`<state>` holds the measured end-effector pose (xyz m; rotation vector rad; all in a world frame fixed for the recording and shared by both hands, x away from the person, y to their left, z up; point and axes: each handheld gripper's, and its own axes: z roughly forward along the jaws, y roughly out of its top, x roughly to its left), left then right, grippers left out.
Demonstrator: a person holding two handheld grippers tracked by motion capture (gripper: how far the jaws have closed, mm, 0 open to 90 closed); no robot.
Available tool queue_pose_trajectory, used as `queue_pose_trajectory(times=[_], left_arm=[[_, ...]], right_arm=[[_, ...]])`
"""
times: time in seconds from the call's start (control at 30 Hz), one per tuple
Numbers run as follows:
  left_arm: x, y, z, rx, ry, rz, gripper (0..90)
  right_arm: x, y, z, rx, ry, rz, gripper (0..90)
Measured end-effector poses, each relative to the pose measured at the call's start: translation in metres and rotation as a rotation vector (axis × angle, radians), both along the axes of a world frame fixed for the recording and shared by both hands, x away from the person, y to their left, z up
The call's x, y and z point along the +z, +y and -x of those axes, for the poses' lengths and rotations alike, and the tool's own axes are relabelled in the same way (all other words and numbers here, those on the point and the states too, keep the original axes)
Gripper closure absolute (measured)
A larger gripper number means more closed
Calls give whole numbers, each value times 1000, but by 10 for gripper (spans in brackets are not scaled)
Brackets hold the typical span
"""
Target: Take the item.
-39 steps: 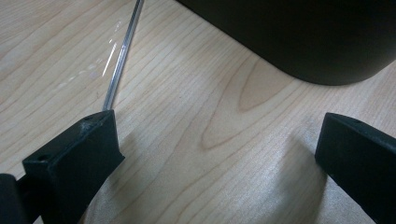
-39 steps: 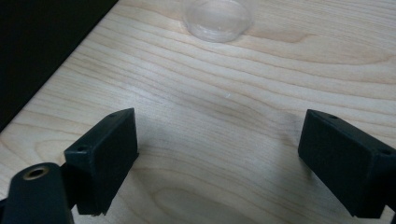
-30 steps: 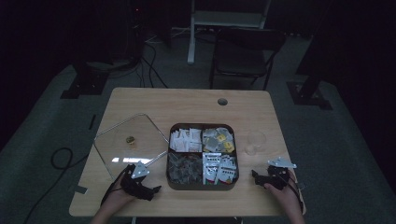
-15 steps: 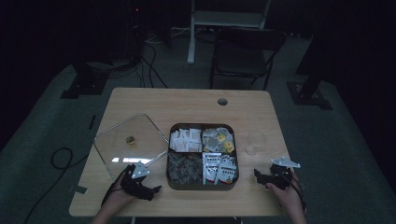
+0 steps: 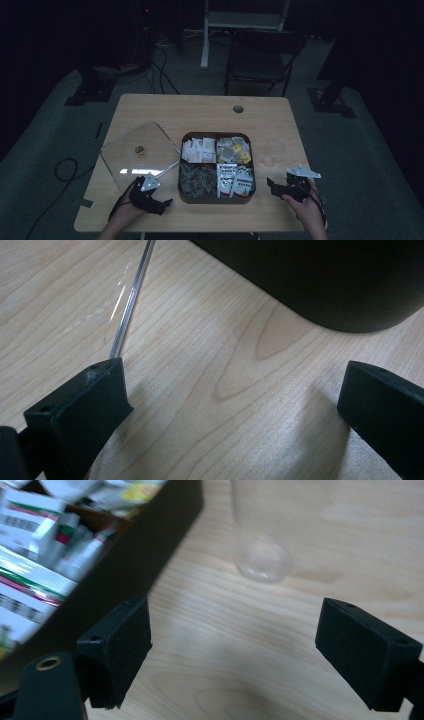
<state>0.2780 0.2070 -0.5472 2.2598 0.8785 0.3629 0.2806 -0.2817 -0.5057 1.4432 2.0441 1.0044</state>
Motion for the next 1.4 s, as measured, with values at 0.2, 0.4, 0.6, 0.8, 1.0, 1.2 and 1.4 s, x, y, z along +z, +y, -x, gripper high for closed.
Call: queue_pose_trajectory(times=[0.2,0.4,0.6,0.8,1.0,1.2,1.4], left_arm=[[0,0,0,0,0,0,5],[0,0,0,0,0,0,5],[0,0,0,1,0,0,5],[0,0,0,1,0,0,5],[0,0,0,6,0,8,5],[0,0,0,1,-1,1,5],[0,0,0,1,-2,1,5]], right_arm=[[16,16,0,64,-41,-5,161],[28,34,-4,137,-77,-3,161],[37,49,-11,189,-102,-7,162],[44,62,-22,220,-111,-9,161],[44,75,-36,252,-120,-6,161],[42,89,-47,300,-137,5,161],[40,101,-58,332,-130,12,228]])
